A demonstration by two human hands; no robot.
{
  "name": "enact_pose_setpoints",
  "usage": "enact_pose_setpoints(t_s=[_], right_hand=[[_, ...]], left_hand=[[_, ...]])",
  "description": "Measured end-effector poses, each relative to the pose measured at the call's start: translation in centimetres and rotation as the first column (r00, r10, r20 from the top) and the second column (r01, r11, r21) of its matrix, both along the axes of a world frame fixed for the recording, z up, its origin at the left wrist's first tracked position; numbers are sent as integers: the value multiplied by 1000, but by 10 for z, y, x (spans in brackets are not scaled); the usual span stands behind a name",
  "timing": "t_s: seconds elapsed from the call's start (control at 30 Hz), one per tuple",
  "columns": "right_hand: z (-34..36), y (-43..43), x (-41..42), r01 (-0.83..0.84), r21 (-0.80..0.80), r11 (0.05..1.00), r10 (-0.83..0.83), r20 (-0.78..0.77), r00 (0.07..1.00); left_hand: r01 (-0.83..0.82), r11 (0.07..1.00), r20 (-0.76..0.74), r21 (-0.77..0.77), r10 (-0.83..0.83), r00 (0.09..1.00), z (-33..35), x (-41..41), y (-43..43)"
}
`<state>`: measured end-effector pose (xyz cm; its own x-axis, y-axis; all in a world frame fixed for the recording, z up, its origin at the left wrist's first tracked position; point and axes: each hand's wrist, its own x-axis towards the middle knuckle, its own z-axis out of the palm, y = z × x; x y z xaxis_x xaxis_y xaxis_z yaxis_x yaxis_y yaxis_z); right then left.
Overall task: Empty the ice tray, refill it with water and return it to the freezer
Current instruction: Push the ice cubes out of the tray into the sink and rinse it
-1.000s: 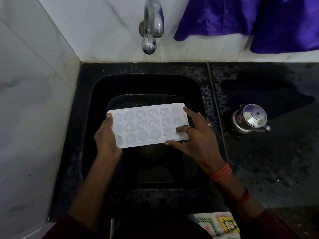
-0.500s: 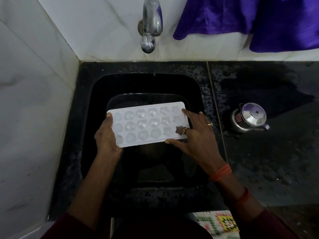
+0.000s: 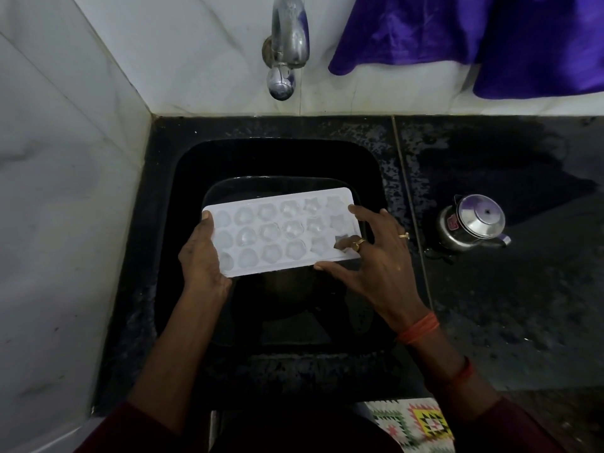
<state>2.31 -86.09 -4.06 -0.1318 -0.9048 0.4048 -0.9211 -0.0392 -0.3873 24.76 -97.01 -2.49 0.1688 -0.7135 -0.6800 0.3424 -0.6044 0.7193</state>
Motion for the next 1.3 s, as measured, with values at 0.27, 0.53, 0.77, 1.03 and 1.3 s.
enact_pose_setpoints(t_s=[0.27,0.53,0.77,1.03,1.3], right_hand=[[0,0,-2,26,102,994,-11,-146,989],[1,-1,-2,14,60,998,-9,-87,996],[1,2,-4,-21,-59,998,18,-40,999],[-3,4,-8,1,-8,1000,-2,-117,993],[0,1,-11,10,-63,998,-18,-120,993]], left_hand=[[2,1000,-11,-2,-2,1000,1,2,-1],[-7,1000,-8,9,7,1000,0,4,4],[-13,1000,-4,-5,13,1000,6,1,6],[-17,1000,10,-23,17,1000,8,-1,7],[-23,1000,-1,-17,23,1000,4,-1,6]])
